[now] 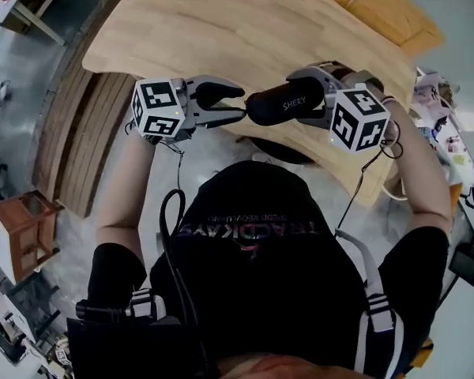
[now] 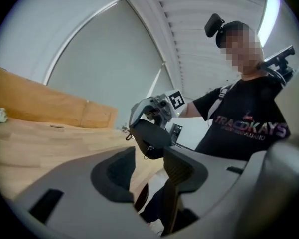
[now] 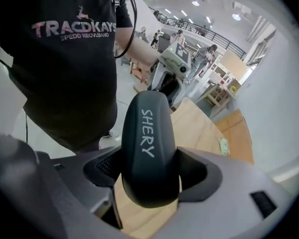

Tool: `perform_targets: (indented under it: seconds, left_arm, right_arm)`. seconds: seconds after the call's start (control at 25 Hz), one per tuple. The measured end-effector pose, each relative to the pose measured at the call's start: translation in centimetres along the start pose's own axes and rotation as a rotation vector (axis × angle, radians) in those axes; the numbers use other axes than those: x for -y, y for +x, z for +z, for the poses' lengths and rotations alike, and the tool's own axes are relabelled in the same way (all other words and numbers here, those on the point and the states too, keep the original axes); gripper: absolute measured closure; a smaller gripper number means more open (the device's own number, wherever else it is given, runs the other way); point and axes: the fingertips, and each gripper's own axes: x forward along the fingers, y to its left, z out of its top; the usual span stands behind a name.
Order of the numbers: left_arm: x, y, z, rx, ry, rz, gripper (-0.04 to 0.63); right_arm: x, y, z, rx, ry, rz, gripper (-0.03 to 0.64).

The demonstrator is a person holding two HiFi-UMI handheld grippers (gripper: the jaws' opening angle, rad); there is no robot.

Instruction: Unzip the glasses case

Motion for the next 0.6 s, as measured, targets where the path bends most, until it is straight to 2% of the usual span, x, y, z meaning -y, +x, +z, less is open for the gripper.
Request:
perform_targets:
  seconds: [0.08,0.36,0.48,0.52,0.6]
  left_arm:
    - [0.8,0.5,-0.2,-0.056,0.036,-0.077,0.425]
    - [3.9,1.4,-2.1,-0.32,0.158,-0.26,0.425]
    - [4.9,2.1,-3.2,-0.409,0.198,-0.31,0.438]
    - [5.2,2.3,-3.6,-0.43,0.208,-0.319,0.468]
    - [5.5,2.6,-4.1,-0.457,0.226,-0.324,0.481]
  right_arm:
    - [-0.6,-0.3,0.2,-0.032,-0.023,0.008,0.273]
    - [-2.9,-1.0,2.0,-0.112,-0.14,0.022,0.273]
    - [-3.9,-1.0,2.1,-0.137,-0.177,0.02,0.273]
    - [-4.2,-1.0,2.1,-0.141,-0.183,0.021,0.273]
    - [-4.6,-1.0,2.0,-0.143,-0.185,0.026,0.273]
